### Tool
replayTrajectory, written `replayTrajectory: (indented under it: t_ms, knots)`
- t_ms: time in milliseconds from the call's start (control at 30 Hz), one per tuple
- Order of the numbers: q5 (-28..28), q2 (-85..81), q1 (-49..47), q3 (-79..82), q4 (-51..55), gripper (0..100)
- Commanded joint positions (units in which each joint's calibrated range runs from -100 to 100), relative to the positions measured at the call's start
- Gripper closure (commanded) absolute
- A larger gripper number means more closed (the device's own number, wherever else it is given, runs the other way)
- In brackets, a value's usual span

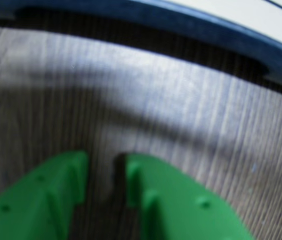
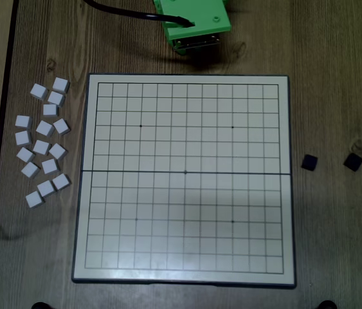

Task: Grasp a Black stone and put it on the board on position (0,0).

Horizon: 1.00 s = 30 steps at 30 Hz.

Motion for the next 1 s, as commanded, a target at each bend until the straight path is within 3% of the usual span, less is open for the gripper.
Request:
replayTrajectory:
  t_ms: [0, 967]
  knots:
    - [0.29, 0.54, -18.35, 0.62, 3.6, 93]
    - [0.29, 0.54, -18.35, 0.62, 3.6, 93]
